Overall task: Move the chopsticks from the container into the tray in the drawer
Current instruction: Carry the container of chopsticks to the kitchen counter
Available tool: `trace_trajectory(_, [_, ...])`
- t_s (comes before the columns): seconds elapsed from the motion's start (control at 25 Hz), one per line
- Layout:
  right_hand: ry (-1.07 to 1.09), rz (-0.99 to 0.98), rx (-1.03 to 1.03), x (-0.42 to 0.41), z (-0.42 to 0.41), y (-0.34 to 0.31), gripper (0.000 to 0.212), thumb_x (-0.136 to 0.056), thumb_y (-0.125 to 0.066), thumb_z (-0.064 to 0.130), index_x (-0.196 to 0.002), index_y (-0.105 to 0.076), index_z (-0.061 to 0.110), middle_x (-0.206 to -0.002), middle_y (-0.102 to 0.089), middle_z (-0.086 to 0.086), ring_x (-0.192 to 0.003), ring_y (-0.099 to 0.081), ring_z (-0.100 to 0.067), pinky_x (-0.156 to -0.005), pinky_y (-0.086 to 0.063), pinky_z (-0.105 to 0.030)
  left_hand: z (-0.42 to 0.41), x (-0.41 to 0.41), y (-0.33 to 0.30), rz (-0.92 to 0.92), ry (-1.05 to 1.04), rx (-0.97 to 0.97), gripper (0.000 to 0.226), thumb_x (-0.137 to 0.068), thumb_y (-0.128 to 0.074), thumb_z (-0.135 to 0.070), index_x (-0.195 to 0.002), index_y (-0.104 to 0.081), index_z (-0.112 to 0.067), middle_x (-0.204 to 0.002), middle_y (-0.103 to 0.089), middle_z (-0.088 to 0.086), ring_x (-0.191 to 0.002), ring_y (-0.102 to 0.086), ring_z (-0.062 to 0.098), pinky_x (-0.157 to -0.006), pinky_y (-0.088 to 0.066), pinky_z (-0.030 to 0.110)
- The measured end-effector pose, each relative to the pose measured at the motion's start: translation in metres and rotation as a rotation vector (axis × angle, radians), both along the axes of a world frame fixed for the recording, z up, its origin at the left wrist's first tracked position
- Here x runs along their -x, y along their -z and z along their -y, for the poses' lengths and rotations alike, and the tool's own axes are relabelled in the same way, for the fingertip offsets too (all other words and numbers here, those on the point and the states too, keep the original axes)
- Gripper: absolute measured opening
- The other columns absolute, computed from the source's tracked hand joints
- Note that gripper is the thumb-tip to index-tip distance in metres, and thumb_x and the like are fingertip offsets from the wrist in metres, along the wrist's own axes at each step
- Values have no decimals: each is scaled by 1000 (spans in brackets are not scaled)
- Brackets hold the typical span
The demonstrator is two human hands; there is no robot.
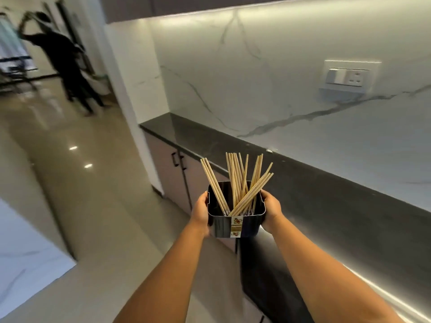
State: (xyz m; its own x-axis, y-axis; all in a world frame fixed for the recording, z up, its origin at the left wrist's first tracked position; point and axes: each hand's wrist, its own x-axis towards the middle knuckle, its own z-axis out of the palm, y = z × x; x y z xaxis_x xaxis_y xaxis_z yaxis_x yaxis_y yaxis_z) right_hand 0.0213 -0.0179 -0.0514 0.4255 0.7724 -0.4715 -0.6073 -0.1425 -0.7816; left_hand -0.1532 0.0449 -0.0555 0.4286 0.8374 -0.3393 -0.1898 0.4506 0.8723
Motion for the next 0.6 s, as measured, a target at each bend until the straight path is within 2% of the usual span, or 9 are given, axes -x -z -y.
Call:
trace_trajectory(0.08, [-131, -7, -14, 41, -25, -3, 45, -95, -49, 30, -66, -80, 14, -76, -77, -9, -65, -75, -22, -53, -58, -33, -4, 47, -5, -18, -110, -34, 55, -99, -26, -43, -87, -78, -29, -96, -76, 4, -88, -73, 17, -69, -53, 32])
trace_trajectory(0.16, [-252, 7, -27, 84, -48, -7, 46, -95, -48, 31, -66, -80, 15, -74, -77, -8, -65, -75, -21, -53, -58, -32, -5, 95, -7, -36, -231, -62, 54, -98, -28, -44, -90, -78, -27, -98, -76, 4, -92, -72, 20, -74, -51, 33])
trace_trajectory(0.24, [-364, 51, -21, 136, -68, -11, 43, -95, -48, 31, -73, -80, 13, -74, -77, -7, -66, -75, -21, -54, -58, -33, -5, 149, -10, -50, -367, -53, 50, -97, -31, -44, -95, -76, -23, -100, -75, 6, -97, -69, 23, -77, -49, 36])
trace_trajectory(0.36, [-500, 100, -26, 219, -90, -17, 32, -95, -50, 31, -87, -75, 14, -75, -78, -5, -70, -75, -21, -65, -56, -36, 0, 231, -13, -46, -513, -78, 46, -97, -33, -44, -101, -73, -22, -100, -75, 6, -97, -67, 23, -74, -48, 35])
trace_trajectory(0.52, [-687, 64, -58, 330, -104, -19, 49, -96, -45, 32, -64, -79, 20, -69, -77, -2, -62, -74, -16, -63, -53, -33, 19, 334, -21, -89, -697, -94, 41, -97, -35, -44, -104, -69, -22, -105, -73, 6, -103, -64, 23, -80, -49, 36])
trace_trajectory(0.6, [-807, 69, -73, 395, -103, -24, 53, -97, -41, 34, -64, -79, 21, -71, -77, -3, -65, -75, -17, -64, -51, -34, 34, 392, -27, -98, -789, -92, 41, -98, -35, -44, -106, -69, -22, -107, -72, 5, -104, -63, 22, -79, -49, 35])
